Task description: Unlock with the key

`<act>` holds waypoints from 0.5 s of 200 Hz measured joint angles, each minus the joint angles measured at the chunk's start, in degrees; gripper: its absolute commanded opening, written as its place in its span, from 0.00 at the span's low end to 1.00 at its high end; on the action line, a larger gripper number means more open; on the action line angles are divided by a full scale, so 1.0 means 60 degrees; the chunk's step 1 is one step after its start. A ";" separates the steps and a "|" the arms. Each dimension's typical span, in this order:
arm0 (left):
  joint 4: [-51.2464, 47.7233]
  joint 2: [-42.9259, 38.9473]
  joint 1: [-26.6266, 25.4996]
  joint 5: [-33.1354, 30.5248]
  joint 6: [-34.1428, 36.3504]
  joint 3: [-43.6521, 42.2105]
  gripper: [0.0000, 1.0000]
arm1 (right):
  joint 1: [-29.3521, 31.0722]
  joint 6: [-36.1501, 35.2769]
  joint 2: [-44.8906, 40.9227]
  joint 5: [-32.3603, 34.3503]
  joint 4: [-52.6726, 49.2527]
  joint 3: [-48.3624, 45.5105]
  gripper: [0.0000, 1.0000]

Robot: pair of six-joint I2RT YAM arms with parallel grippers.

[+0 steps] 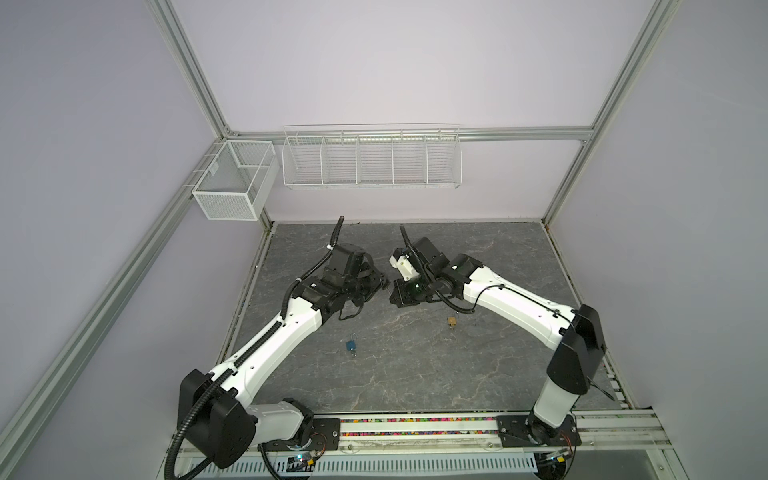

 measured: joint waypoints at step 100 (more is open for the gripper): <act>-0.0066 -0.0084 0.0000 -0.0084 0.0000 -0.0015 0.00 | -0.0055 0.0004 0.0000 0.0004 -0.0015 0.0200 0.06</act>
